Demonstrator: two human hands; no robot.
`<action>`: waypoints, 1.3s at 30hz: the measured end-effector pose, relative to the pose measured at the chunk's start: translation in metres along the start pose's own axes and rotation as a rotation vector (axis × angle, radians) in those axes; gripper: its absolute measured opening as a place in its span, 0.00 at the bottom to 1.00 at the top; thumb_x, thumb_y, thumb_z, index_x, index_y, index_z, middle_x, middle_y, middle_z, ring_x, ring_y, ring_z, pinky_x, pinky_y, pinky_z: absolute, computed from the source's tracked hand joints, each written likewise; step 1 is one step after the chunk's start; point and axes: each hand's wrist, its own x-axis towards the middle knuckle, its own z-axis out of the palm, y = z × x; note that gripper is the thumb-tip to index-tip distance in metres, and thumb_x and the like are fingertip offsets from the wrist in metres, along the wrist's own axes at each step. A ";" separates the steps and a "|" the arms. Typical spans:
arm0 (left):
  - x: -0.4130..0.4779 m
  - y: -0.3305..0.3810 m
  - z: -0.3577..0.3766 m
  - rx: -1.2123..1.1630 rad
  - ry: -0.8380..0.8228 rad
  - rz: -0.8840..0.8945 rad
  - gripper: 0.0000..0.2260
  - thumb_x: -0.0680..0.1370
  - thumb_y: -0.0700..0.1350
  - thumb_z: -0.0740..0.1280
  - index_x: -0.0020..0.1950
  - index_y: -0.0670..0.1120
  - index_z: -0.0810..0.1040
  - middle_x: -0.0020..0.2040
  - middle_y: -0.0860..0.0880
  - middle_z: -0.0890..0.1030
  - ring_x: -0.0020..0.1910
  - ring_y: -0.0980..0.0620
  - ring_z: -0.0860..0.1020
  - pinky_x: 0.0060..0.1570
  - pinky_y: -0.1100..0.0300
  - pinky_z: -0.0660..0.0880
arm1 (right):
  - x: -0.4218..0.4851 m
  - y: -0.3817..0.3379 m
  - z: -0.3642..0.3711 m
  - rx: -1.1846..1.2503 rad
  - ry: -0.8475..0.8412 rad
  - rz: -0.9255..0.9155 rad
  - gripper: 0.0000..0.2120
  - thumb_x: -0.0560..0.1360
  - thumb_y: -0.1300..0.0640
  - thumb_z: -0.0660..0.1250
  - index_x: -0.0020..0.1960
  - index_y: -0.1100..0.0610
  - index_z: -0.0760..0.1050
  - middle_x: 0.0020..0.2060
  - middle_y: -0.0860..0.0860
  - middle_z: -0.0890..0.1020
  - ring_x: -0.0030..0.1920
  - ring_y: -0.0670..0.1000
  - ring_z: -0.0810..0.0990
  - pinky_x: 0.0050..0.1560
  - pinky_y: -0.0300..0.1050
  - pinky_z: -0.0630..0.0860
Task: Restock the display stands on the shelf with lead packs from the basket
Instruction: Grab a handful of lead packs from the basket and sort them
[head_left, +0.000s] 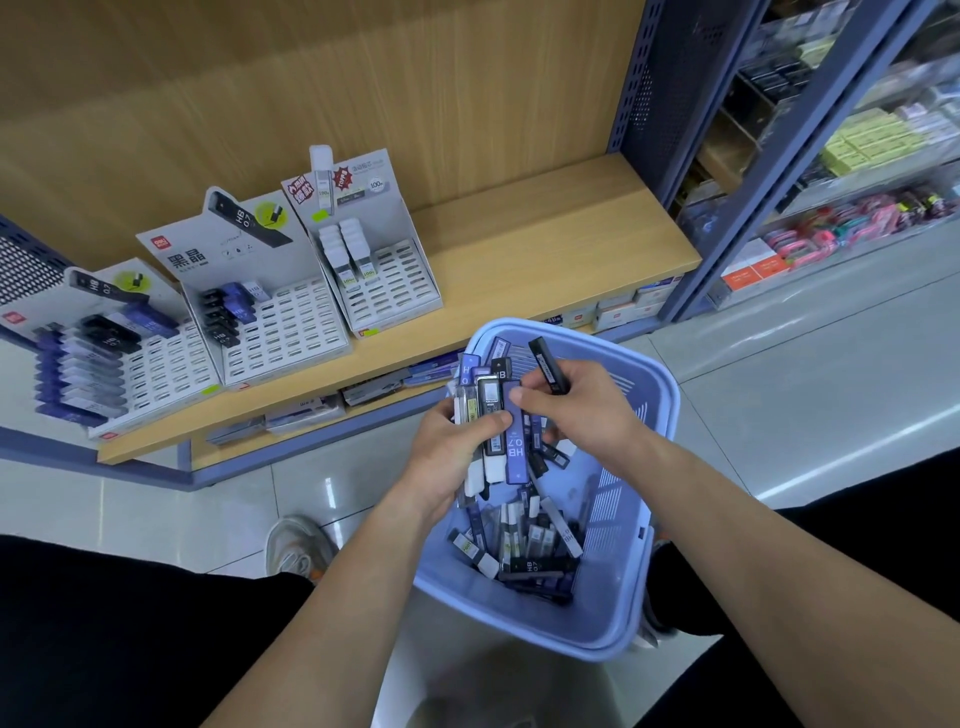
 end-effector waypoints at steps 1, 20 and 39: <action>0.001 0.000 -0.001 -0.005 -0.001 -0.002 0.14 0.75 0.37 0.75 0.60 0.40 0.81 0.50 0.42 0.87 0.50 0.41 0.85 0.56 0.45 0.81 | 0.001 -0.001 -0.001 -0.001 -0.010 0.015 0.07 0.74 0.58 0.75 0.47 0.60 0.79 0.33 0.49 0.73 0.31 0.46 0.75 0.34 0.42 0.77; -0.003 0.005 -0.007 -0.055 -0.138 0.001 0.19 0.71 0.44 0.76 0.61 0.42 0.81 0.54 0.42 0.86 0.53 0.42 0.85 0.56 0.47 0.81 | -0.002 -0.008 0.005 0.186 -0.088 0.111 0.05 0.78 0.62 0.70 0.51 0.59 0.74 0.27 0.44 0.74 0.27 0.41 0.78 0.38 0.45 0.80; -0.004 0.006 -0.004 -0.028 -0.099 0.001 0.13 0.76 0.39 0.73 0.60 0.41 0.81 0.53 0.41 0.86 0.52 0.41 0.85 0.58 0.45 0.80 | -0.007 -0.015 0.004 0.049 -0.053 0.005 0.12 0.77 0.51 0.72 0.47 0.61 0.81 0.31 0.48 0.80 0.32 0.46 0.78 0.33 0.41 0.76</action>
